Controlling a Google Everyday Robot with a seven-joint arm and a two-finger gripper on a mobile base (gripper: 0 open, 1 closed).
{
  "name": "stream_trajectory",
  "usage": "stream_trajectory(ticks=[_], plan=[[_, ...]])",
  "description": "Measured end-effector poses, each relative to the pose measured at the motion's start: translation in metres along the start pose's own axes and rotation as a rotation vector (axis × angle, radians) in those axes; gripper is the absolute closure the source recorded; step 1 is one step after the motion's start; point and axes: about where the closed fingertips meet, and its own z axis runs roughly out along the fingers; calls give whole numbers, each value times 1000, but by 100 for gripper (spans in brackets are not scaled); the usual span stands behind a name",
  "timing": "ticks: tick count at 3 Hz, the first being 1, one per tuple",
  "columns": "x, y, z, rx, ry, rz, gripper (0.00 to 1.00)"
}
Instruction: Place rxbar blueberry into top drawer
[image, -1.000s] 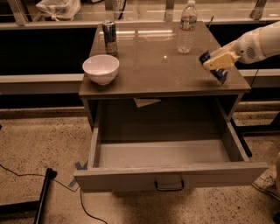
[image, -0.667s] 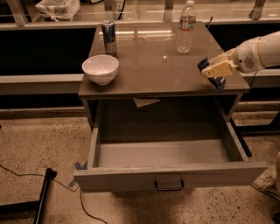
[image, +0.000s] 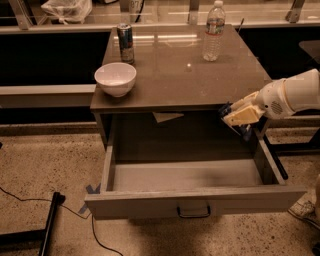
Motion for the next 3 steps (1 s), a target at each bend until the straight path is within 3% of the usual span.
stream_trajectory(ticks=[1, 3], plan=[[5, 5, 6, -14, 9, 5, 100], [61, 19, 67, -90, 91, -278, 100]])
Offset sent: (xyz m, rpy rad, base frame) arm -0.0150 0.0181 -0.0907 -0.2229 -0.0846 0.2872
